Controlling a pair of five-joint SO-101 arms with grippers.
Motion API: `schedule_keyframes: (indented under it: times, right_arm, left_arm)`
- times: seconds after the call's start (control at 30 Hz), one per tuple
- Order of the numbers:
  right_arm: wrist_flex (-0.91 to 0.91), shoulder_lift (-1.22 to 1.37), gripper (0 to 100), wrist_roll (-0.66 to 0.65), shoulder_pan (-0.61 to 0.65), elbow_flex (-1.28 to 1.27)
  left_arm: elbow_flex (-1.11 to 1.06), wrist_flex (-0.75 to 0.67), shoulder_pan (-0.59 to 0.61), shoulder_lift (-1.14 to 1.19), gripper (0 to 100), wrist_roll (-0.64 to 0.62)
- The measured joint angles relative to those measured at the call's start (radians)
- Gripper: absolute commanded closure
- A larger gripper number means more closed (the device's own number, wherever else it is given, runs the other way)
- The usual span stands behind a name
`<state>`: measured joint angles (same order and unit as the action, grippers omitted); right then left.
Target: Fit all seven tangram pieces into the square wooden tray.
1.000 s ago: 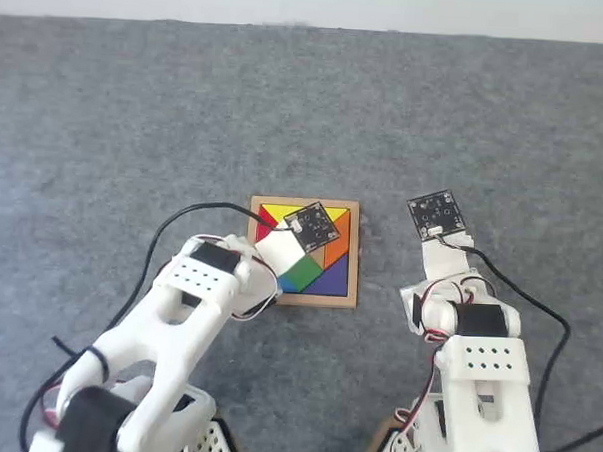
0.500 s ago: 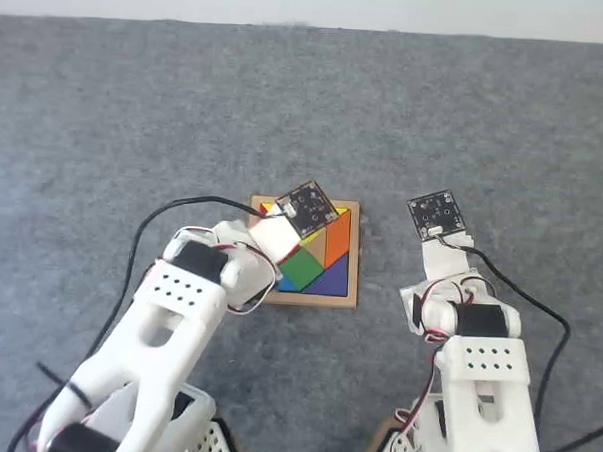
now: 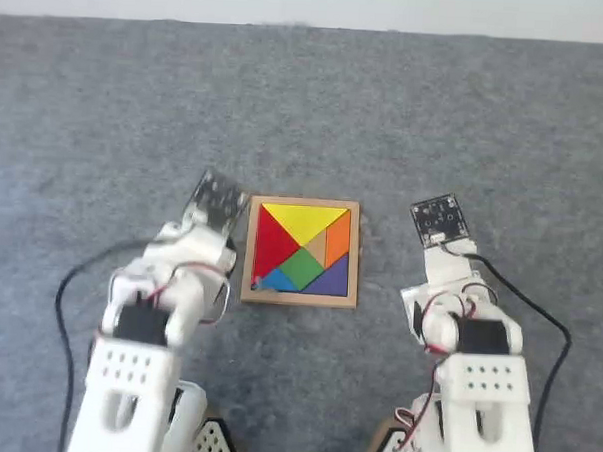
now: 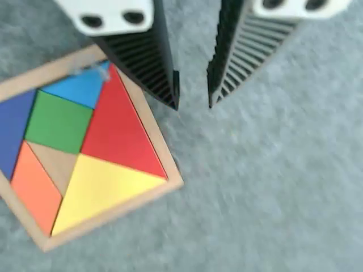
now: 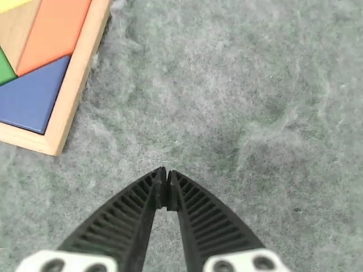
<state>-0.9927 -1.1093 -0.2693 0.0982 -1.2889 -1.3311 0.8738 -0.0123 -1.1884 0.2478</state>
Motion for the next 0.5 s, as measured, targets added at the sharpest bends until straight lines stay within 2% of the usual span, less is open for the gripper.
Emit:
schedule_keyframes:
  times: [0.27, 0.5]
  right_arm:
    - [-0.064, -0.358, 99.0, 0.0, 0.0, -0.117]
    - [-0.103, -0.562, 99.1, 0.0, 0.0, -0.284]
  left_arm:
    - [-0.304, -0.002, 0.0, -0.562, 92, -0.003]
    - [-0.358, -0.002, 0.123, -0.6, 92, -0.006]
